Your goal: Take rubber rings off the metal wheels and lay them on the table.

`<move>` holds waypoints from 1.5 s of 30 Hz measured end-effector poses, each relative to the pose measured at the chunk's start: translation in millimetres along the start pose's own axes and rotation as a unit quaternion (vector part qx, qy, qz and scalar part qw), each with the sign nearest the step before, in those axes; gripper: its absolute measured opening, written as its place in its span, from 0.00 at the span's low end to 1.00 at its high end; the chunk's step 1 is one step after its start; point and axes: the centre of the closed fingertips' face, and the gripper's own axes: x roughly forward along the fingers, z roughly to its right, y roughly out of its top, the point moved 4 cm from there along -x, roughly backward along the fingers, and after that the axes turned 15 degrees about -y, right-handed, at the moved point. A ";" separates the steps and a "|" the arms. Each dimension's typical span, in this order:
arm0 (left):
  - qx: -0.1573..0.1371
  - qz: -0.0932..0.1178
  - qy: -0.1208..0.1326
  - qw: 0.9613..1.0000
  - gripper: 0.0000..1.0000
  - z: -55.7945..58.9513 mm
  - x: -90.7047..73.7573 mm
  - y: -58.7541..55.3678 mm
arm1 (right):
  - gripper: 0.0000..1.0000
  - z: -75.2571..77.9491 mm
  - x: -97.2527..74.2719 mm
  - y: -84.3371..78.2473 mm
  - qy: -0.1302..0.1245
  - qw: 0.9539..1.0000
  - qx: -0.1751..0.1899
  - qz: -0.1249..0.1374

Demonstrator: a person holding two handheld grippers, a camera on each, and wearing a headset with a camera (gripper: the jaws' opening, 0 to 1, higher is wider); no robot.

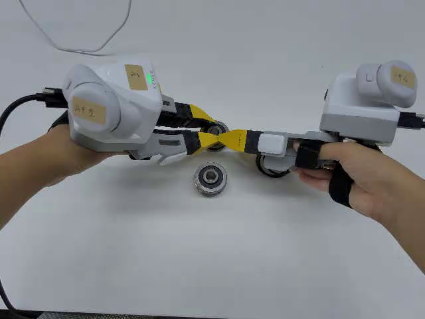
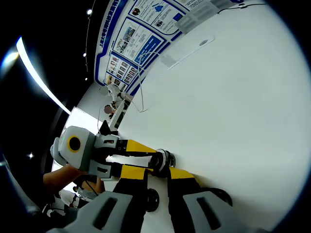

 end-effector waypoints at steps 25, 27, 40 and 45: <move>-0.002 -0.001 0.001 1.000 0.13 -0.2 0.2 -0.6 | 0.03 -0.7 -2.7 0.3 -0.055 0.998 0.011 0.010; -0.001 -0.001 0.000 1.000 0.13 -0.1 0.2 -0.7 | 0.02 -1.2 -3.5 0.4 -0.060 0.998 0.013 0.010; 0.003 -0.005 0.000 1.000 0.13 0.3 -0.1 -0.7 | 0.00 -1.3 -4.7 2.2 -0.054 0.998 0.031 0.011; 0.005 -0.006 -0.001 1.000 0.12 0.1 -0.4 -0.5 | 0.00 -2.5 -4.1 3.0 -0.044 0.998 0.036 0.013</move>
